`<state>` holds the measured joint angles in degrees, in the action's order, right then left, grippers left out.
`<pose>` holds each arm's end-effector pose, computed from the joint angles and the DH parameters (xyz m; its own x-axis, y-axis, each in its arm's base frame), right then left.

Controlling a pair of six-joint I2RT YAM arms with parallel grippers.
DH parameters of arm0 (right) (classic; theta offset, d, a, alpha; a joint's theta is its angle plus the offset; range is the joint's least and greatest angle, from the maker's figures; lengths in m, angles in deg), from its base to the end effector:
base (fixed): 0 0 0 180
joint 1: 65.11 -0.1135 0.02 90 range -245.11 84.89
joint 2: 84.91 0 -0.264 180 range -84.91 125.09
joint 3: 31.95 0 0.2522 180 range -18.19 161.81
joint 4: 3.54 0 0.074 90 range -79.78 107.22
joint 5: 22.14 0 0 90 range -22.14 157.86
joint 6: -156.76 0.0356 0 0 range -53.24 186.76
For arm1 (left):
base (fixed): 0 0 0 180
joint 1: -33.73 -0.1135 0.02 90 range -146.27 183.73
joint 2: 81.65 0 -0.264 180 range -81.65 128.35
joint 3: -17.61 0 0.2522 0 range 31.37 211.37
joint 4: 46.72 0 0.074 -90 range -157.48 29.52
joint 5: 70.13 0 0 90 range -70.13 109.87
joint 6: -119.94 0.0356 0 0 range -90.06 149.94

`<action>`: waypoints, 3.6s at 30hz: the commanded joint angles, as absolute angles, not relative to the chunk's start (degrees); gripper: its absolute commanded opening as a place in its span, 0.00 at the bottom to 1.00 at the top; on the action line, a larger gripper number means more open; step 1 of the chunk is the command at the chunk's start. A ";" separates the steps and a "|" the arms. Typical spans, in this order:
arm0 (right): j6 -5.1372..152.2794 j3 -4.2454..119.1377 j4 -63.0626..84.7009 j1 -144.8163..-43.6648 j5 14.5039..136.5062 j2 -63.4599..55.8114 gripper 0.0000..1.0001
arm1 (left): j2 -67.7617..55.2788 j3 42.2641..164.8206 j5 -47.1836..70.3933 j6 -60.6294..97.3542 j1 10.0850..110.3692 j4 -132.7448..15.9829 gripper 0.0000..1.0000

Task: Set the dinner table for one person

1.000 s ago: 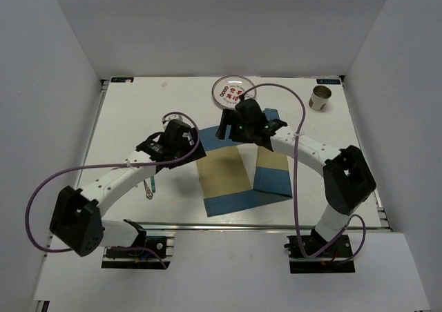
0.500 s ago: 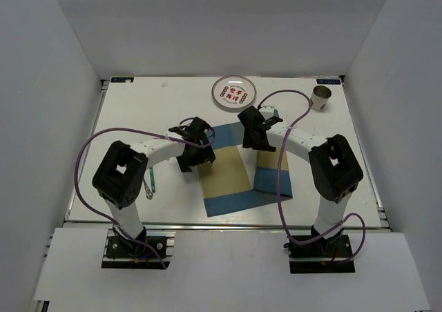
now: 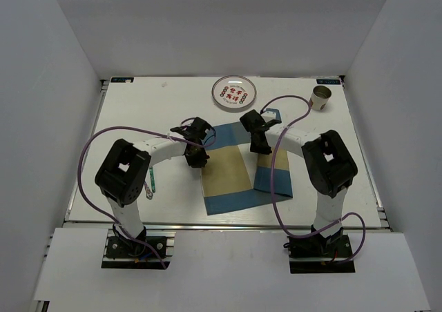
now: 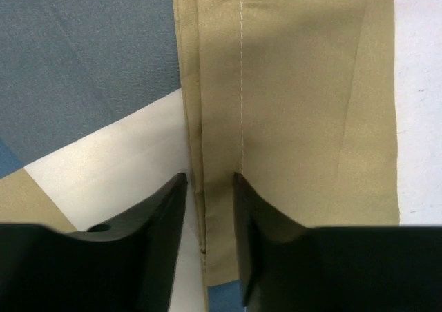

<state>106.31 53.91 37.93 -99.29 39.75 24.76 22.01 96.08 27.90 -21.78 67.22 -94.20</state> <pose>0.3268 0.2017 0.1645 -0.7912 0.1416 -0.5950 0.2221 0.9729 -0.0637 0.2889 -0.1852 0.1584 -0.8949 -0.3400 -0.2892 -0.3080 0.9393 -0.1512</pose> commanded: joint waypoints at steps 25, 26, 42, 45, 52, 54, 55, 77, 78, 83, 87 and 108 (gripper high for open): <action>99.63 43.69 32.54 -88.85 45.80 6.33 0.00 | 26.98 102.91 34.80 -22.26 65.81 -96.08 0.00; 99.54 43.08 32.81 -87.89 45.72 6.06 0.00 | 26.90 103.53 35.24 -22.26 65.29 -96.17 0.00; 102.53 30.50 34.04 -78.39 40.44 -9.40 0.85 | 25.84 110.39 40.52 -19.46 59.48 -100.83 0.00; 99.55 32.61 34.22 -78.73 43.59 -9.94 0.89 | 25.14 109.95 38.24 -18.66 59.48 -100.39 0.08; 95.67 33.06 32.03 -81.19 53.62 -2.82 0.89 | 23.30 110.91 35.86 -18.84 60.01 -102.58 0.89; 95.67 31.83 31.76 -82.42 54.07 -1.94 0.89 | 22.07 111.96 36.04 -18.93 60.62 -104.86 0.95; 95.67 31.47 31.67 -82.78 54.33 -0.98 0.89 | 21.45 112.49 36.12 -19.10 60.62 -105.74 0.96; 97.34 37.97 30.97 -84.18 53.98 17.22 0.89 | 35.16 115.30 22.76 -14.44 58.78 -100.12 0.89; 97.43 38.15 30.88 -84.19 54.24 17.40 0.89 | 35.33 116.79 22.85 -14.36 58.25 -100.65 0.89; 97.43 38.94 31.67 -84.27 54.59 17.23 0.89 | 35.51 118.12 23.21 -14.18 57.72 -101.09 0.89; 97.69 37.53 30.61 -84.45 55.38 16.17 0.89 | 35.42 118.21 23.29 -14.09 57.19 -101.70 0.89; 101.03 33.32 28.59 -84.71 59.60 12.65 0.89 | 34.90 121.46 22.24 -11.45 57.19 -101.88 0.98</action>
